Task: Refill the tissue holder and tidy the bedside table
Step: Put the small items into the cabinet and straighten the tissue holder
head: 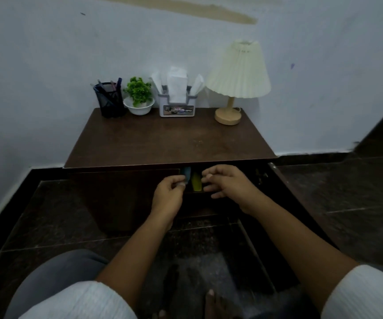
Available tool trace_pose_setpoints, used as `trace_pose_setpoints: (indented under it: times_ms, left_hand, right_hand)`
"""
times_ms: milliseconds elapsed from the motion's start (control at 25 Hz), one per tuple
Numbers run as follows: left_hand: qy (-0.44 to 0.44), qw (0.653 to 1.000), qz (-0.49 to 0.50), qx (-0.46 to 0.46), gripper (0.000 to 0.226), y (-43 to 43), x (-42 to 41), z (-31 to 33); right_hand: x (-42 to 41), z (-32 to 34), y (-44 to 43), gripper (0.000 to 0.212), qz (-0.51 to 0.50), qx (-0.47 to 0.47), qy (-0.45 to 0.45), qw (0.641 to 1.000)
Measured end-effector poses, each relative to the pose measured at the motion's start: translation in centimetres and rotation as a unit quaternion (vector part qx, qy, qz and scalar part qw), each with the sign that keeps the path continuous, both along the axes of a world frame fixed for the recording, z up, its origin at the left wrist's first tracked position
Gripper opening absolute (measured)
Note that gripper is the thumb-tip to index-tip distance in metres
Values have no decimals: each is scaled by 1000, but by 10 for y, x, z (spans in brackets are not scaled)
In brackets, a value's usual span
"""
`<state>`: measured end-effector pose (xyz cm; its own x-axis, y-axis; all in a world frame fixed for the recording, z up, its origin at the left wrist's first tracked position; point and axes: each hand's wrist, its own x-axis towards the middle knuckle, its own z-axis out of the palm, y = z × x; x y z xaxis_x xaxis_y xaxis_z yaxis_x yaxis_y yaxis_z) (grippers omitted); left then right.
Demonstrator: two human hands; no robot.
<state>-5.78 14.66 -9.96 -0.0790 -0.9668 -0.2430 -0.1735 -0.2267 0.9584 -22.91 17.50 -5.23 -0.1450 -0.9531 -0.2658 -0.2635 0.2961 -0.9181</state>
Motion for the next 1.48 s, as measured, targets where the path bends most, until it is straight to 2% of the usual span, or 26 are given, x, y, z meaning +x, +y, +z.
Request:
trace_pose_setpoints:
  times_ms: [120, 240, 360, 440, 560, 640, 800, 920, 1080, 1200, 1320, 1480]
  left_hand:
    - [74, 980, -174, 66, 21, 27, -43, 22]
    - [70, 938, -326, 88, 25, 55, -87, 28]
    - [54, 899, -426, 90, 31, 83, -120, 24]
    - [46, 885, -454, 90, 36, 96, -135, 18]
    - [37, 871, -481, 87, 46, 109, -150, 12]
    - [31, 864, -495, 87, 50, 116, -159, 11]
    - [17, 855, -511, 89, 56, 123, -165, 10]
    - [10, 850, -519, 90, 56, 127, -164, 7]
    - [-1, 857, -507, 88, 49, 124, -155, 6]
    - [-23, 866, -491, 92, 33, 109, -136, 8]
    - [-28, 873, -472, 123, 24, 89, -107, 10]
    - [-41, 894, -423, 143, 23, 64, -58, 10]
  right_hand:
    - [-39, 22, 25, 17, -39, -60, 8, 997]
    - [-86, 35, 56, 17, -124, -91, 35, 987]
    - [-132, 38, 91, 14, -211, -116, 46, 970]
    - [-158, 33, 114, 17, -251, -77, 45, 964]
    - [-185, 15, 145, 22, -229, 73, 67, 968]
    - [-192, 5, 161, 28, -197, 141, 83, 967]
    - [-193, 3, 179, 37, -211, 158, 23, 964]
    - [-193, -4, 180, 44, -169, 174, 42, 969]
    - [-189, -16, 176, 30, -77, 233, 48, 968]
    - [-177, -25, 170, 23, -11, 275, 50, 960]
    - [-156, -32, 148, 26, 50, 282, 40, 957]
    - [-111, -36, 110, 23, 119, 273, 47, 954]
